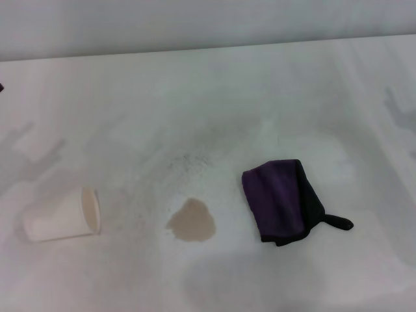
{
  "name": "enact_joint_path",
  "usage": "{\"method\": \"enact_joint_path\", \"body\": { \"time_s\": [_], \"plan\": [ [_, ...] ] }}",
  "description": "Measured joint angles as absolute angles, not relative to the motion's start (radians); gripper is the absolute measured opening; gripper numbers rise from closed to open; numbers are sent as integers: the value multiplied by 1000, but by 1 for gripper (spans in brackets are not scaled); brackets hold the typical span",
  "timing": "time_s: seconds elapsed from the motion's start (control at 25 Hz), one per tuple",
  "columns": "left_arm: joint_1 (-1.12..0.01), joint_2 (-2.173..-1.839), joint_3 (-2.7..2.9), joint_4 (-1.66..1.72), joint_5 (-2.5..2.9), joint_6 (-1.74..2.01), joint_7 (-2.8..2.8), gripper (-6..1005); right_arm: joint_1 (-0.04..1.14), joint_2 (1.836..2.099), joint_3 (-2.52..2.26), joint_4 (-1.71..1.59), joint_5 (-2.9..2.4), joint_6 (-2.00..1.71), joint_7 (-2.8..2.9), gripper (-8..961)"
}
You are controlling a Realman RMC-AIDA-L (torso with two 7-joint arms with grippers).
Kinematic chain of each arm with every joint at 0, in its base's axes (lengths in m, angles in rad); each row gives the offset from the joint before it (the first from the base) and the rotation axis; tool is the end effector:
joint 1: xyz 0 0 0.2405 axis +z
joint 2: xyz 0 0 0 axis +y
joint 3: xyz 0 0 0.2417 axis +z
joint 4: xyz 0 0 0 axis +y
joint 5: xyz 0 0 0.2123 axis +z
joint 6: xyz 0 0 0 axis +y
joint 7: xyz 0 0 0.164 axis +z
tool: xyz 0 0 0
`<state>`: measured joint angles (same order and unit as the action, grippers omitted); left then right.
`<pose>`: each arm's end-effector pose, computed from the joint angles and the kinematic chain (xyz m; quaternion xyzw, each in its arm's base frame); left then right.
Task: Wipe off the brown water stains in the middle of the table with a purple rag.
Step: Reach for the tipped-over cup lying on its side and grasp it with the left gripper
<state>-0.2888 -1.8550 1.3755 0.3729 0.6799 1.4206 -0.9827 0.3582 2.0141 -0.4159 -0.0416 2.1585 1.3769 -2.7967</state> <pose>-0.3043 0.3195 0.0657 -0.8060 -0.2269 -0.4128 0.3584 0.3652 0.3104 0.0671 -0.6409 0.2164 0.3221 0.6624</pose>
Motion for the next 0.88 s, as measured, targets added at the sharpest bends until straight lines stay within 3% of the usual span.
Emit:
{"method": "enact_joint_path", "body": {
  "time_s": [0.2, 0.56, 0.88],
  "plan": [
    [-212, -1834, 1275, 666, 914, 1321, -1202, 875, 353, 2014, -377, -37, 2159, 1369, -2791, 813],
    [-184, -1913, 1015, 1150, 1597, 1388, -1664, 876, 353, 2015, -323, -15, 2158, 1344, -2783, 813],
    [-246, -1904, 995, 1303, 1864, 1565, -1776, 876, 356, 2016, -310, -1, 2158, 1331, -2788, 813]
  ]
}}
